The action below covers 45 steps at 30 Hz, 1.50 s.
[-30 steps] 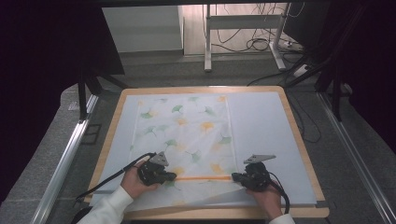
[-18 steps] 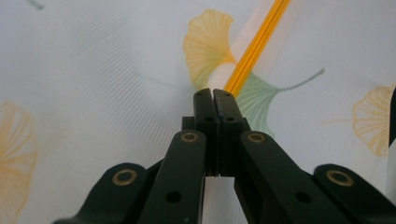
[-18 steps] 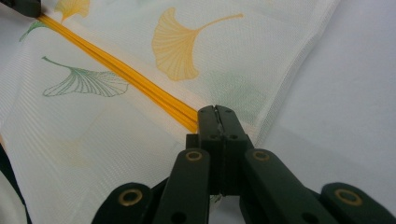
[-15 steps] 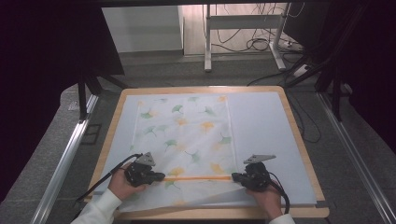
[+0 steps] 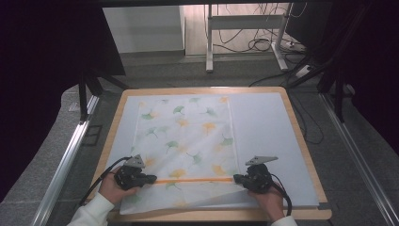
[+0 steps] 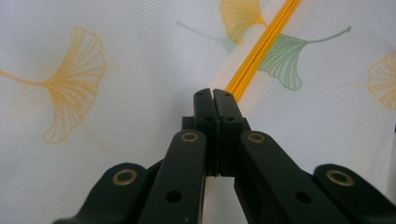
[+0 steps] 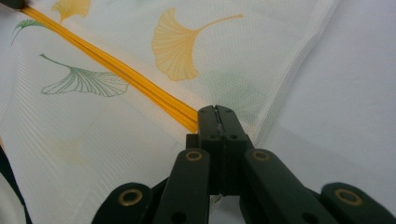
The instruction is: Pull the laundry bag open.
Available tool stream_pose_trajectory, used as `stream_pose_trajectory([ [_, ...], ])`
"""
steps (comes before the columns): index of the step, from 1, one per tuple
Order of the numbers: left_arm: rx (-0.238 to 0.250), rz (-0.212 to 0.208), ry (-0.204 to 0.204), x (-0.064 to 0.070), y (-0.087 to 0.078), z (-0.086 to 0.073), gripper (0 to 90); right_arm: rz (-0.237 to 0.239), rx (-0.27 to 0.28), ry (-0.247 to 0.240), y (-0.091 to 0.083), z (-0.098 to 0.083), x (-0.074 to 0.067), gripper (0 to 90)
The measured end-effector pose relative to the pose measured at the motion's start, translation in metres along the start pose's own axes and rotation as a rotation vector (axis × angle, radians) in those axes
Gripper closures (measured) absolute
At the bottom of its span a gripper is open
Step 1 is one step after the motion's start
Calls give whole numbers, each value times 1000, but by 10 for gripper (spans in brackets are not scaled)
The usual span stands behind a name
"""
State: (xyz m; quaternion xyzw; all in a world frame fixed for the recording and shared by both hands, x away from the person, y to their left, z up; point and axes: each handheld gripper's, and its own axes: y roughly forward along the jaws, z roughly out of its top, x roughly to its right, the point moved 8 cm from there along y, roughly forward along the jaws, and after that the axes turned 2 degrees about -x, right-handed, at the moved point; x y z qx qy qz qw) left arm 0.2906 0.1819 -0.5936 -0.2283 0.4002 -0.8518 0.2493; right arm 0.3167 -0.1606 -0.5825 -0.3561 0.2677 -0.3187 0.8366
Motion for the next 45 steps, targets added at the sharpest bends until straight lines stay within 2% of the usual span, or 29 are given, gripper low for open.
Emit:
stream_pose_trajectory([
  [7,5,8,-10,-3,-5,-7,900,-1,4,2,0,0,0,899],
  [29,34,19,-83,-20,-25,-33,900,-4,2,-3,0,0,-1,899],
  [39,33,33,-89,-25,-30,-40,900,-3,2,0,0,0,0,899],
  [45,47,37,-116,-29,-36,-47,900,-3,3,1,0,0,0,899],
])
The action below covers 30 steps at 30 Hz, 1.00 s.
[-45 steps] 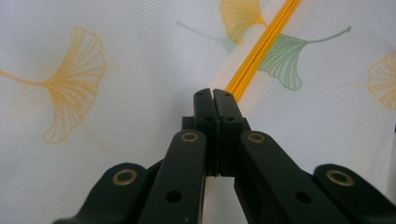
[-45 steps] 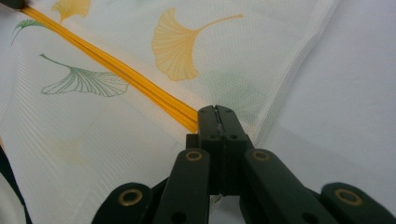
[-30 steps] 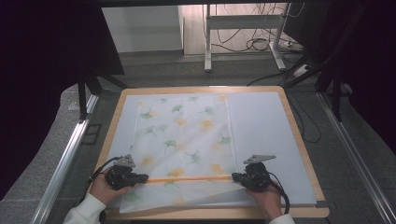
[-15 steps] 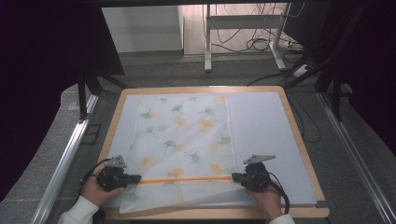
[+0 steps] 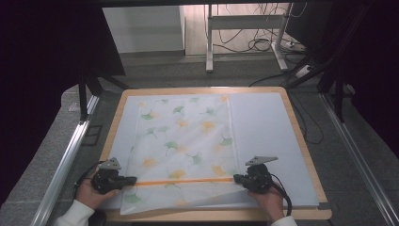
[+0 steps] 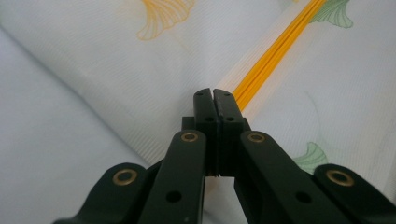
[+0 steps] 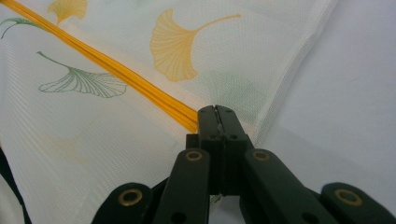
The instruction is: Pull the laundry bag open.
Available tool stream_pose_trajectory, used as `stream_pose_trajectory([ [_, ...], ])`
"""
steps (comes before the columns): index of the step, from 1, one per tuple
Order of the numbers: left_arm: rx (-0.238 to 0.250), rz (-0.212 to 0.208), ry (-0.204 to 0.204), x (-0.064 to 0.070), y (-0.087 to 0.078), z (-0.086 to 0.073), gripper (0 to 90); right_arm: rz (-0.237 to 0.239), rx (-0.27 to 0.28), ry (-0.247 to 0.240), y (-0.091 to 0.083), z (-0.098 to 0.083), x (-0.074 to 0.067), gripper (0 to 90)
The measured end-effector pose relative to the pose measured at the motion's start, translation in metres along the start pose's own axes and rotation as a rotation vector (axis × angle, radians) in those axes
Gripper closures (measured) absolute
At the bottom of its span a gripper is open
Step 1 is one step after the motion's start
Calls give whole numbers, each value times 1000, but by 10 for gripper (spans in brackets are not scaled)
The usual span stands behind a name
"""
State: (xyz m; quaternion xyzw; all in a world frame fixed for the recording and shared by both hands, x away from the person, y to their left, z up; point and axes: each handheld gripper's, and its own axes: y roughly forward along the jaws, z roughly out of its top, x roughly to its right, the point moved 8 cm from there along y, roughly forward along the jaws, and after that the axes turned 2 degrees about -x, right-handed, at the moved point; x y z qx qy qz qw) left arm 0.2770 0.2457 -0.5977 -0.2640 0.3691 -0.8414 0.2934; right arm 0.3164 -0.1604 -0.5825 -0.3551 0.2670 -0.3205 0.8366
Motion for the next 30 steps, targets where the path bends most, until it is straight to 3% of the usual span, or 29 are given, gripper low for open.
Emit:
stream_pose_trajectory([
  [22,6,23,-18,-4,-6,-6,900,-2,2,-7,0,0,0,898],
  [30,20,30,-12,-2,-5,-3,900,-21,3,-50,-1,2,-2,897],
])
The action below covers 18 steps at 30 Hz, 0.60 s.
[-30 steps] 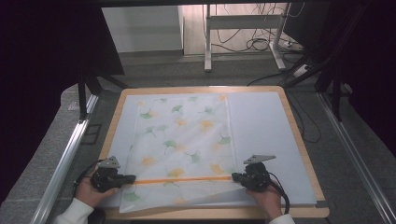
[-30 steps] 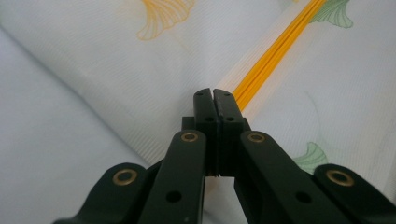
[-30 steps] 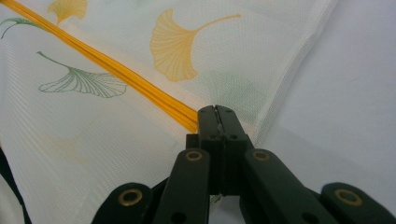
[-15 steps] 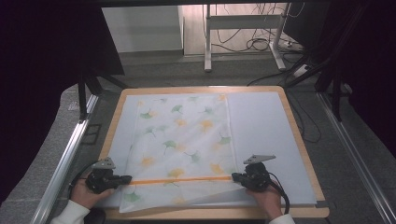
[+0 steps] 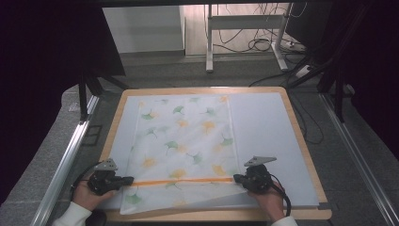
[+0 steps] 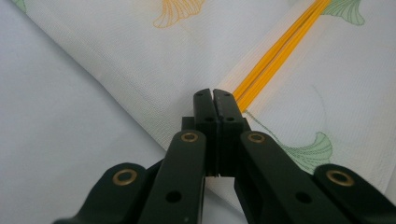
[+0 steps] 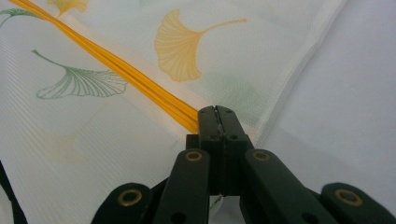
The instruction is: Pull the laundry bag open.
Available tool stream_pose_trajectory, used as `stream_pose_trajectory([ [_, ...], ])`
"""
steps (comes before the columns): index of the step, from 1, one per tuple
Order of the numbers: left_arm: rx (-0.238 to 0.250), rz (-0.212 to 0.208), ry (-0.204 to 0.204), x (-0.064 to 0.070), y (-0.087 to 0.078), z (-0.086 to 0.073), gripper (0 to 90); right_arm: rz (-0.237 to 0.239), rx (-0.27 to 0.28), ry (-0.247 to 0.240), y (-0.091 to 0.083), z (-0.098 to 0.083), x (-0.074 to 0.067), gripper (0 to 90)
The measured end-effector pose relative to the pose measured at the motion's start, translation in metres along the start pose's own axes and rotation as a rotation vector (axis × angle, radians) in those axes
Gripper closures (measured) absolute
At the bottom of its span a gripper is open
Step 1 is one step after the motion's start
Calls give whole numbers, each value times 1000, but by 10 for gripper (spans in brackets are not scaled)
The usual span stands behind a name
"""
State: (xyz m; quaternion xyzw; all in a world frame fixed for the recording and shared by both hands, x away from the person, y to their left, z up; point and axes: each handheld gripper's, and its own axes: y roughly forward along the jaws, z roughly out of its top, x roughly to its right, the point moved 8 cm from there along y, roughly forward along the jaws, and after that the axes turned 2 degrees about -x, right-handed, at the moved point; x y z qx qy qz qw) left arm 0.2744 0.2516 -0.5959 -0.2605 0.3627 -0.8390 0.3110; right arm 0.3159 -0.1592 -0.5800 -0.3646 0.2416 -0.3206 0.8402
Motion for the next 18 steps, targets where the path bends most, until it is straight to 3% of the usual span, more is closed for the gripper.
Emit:
stream_pose_trajectory([
  [7,39,7,11,2,-3,4,877,17,63,-17,-12,7,-2,895],
  [11,110,27,13,2,-9,13,715,13,117,-22,-21,10,3,884],
  [13,139,47,2,1,-12,19,589,1,136,-10,-25,11,7,749],
  [18,162,81,3,1,-8,33,423,-22,168,22,-32,11,23,644],
])
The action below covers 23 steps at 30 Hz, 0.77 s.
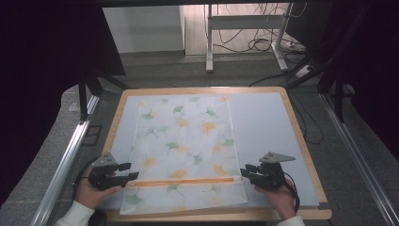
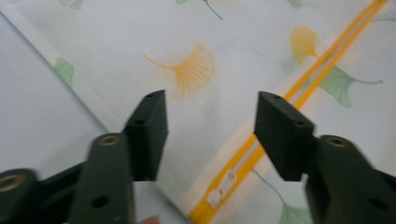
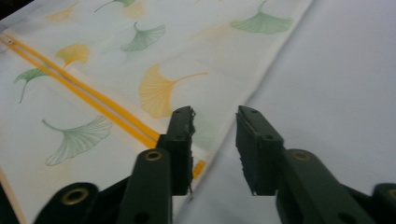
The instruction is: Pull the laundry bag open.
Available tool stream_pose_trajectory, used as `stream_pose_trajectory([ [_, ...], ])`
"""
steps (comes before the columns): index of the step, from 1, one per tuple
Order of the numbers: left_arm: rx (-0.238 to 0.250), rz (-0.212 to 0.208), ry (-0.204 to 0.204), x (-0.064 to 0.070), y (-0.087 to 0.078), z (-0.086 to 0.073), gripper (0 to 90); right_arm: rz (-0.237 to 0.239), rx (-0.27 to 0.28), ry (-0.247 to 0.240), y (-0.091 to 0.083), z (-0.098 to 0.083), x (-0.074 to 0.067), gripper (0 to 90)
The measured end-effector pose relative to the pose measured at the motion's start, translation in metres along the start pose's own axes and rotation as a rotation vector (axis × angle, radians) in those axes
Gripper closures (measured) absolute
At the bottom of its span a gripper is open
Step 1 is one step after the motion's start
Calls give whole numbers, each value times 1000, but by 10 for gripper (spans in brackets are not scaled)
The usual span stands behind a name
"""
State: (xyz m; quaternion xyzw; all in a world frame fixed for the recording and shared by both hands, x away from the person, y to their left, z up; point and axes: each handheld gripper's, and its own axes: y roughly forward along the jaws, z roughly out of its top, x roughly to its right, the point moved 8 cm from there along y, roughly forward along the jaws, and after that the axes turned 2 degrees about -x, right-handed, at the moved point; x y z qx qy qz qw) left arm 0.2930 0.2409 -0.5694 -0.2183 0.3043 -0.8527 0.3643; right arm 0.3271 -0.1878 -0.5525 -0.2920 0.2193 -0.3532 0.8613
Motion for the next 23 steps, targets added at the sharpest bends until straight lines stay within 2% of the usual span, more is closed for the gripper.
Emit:
stream_pose_trajectory([
  [6,18,61,14,-5,13,19,301,-44,32,36,-8,-1,23,548],
  [9,43,43,-7,-7,22,32,278,-70,44,55,-11,-3,35,503],
  [13,39,61,14,-7,32,41,273,-103,49,76,-15,-7,47,459],
  [16,35,68,29,-6,33,40,270,-115,48,91,-16,-9,51,435],
  [18,39,83,41,-6,31,39,269,-118,46,91,-15,-9,51,422],
  [23,60,89,43,-7,26,39,260,-129,36,78,-12,-8,48,389],
])
